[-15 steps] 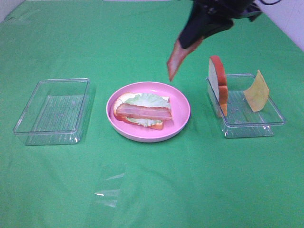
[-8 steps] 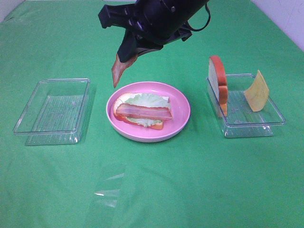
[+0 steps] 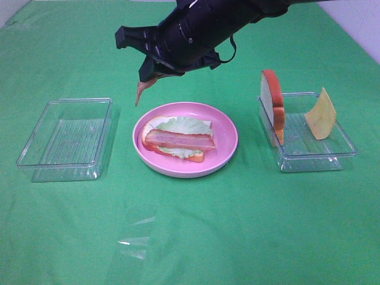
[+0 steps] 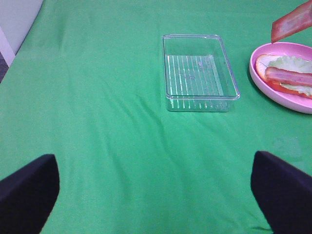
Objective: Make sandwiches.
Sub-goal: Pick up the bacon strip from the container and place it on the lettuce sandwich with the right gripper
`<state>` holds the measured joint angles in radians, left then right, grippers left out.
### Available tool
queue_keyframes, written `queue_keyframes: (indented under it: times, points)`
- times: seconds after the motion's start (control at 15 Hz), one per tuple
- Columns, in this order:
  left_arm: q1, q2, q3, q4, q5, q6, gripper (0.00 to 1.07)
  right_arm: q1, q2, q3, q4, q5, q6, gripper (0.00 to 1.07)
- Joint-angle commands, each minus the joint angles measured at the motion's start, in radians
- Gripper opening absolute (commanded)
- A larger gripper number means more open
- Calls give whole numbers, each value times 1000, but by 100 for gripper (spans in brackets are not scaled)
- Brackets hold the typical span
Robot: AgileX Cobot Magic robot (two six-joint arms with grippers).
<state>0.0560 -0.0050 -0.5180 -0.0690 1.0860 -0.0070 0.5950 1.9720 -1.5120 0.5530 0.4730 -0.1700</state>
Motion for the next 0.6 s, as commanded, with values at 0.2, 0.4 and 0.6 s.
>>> queue_keyframes:
  times: [0.2,0.4,0.6]
  points:
    - [4,-15,1,1,-12,-10,102,0,106,-3,-62,-39,38,0]
    - [4,-15,1,1,-12,-10,102,0,168,-2,-309,-6,255,0]
    - [4,-15,1,1,-12,-10,102,0,173,-2,-520,8,426,0]
